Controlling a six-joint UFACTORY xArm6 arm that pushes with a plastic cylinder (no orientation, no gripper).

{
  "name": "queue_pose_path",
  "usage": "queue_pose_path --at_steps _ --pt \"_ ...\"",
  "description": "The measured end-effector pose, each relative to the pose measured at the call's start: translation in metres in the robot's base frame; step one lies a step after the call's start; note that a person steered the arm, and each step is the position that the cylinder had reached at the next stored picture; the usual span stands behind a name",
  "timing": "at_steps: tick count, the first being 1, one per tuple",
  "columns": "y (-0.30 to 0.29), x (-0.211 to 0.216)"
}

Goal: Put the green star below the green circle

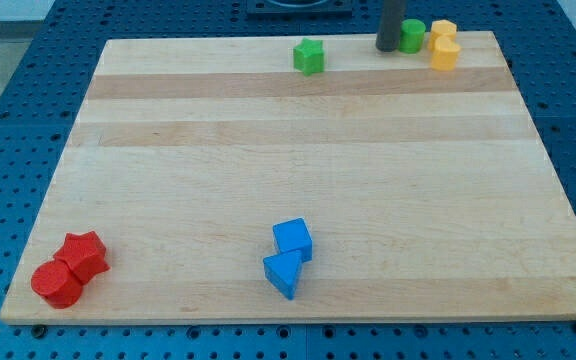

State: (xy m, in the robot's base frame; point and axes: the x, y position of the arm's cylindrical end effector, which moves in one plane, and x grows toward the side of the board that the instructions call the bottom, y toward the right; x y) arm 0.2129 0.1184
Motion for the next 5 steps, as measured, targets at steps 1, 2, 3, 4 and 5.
queue_pose_path --at_steps 1,2,3,4,5 --pt "-0.045 -0.016" --pt "-0.100 -0.016" --pt "-0.148 -0.002" --pt "-0.159 0.034" --pt "-0.152 0.044"
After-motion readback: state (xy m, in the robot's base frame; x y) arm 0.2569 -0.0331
